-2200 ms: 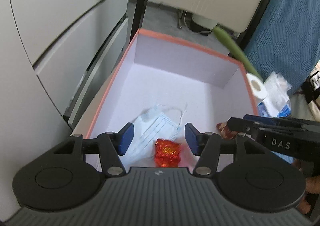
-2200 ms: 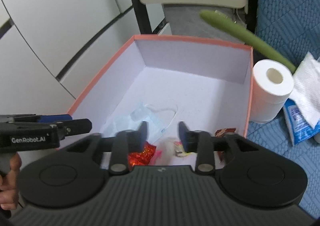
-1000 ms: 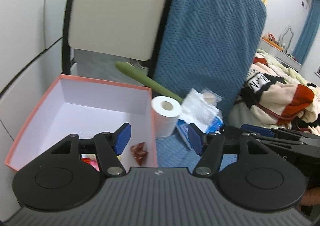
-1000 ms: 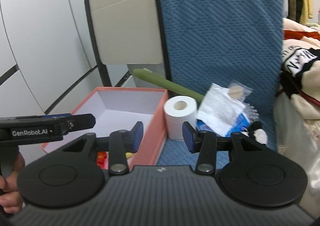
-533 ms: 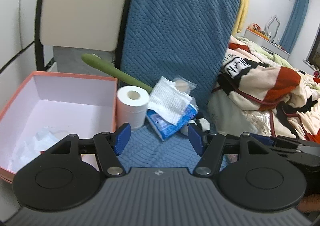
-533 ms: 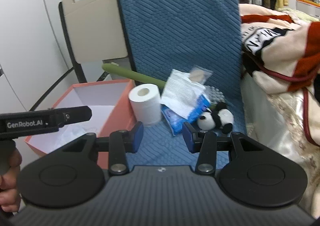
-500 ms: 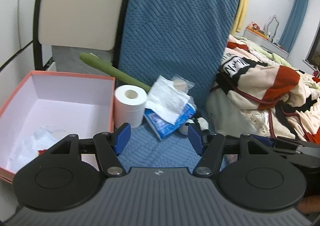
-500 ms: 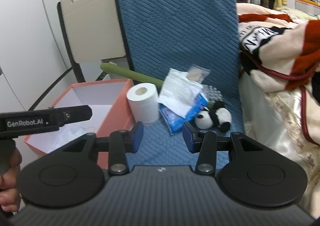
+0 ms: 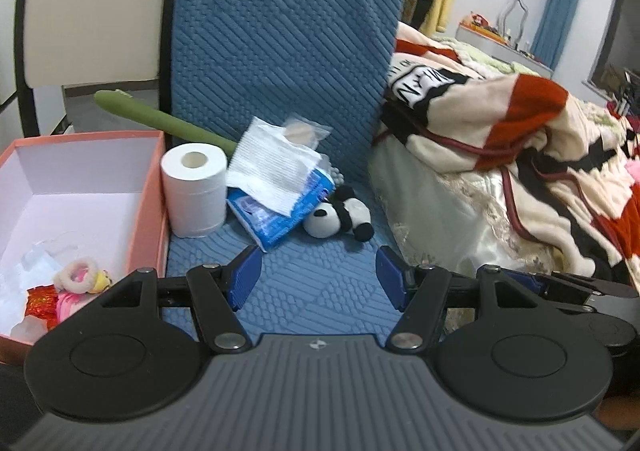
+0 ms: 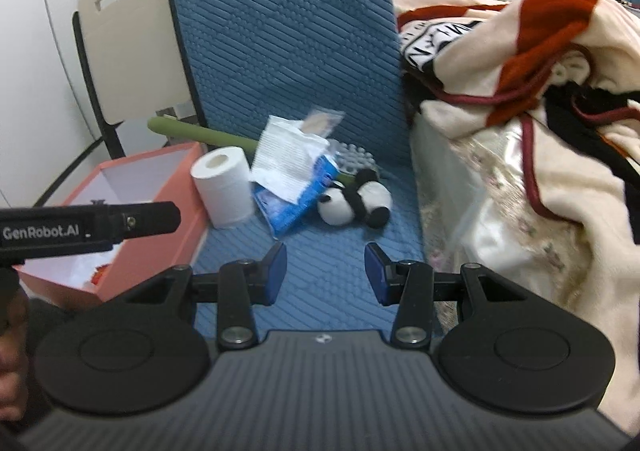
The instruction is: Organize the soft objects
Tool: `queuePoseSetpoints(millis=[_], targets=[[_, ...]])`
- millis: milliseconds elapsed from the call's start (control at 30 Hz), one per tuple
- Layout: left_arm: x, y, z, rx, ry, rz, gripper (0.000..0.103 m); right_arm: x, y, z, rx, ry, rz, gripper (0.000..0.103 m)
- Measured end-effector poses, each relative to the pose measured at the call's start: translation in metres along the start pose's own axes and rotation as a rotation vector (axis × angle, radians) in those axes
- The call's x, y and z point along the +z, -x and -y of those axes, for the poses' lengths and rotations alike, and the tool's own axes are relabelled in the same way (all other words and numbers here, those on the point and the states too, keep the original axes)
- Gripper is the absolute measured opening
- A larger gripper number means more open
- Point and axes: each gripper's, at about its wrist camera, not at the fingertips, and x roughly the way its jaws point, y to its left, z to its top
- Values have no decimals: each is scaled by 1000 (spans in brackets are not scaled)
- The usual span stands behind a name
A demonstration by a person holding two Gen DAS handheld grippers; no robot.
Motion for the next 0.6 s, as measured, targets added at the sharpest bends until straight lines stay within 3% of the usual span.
queuePoseSetpoints(millis=[233, 600], targets=[[-9, -18, 7, -5, -14, -21, 69, -12, -4, 14, -12, -16, -12, 46], [0, -80, -20, -11, 16, -54, 69, -5, -37, 14, -37, -25, -17, 46]])
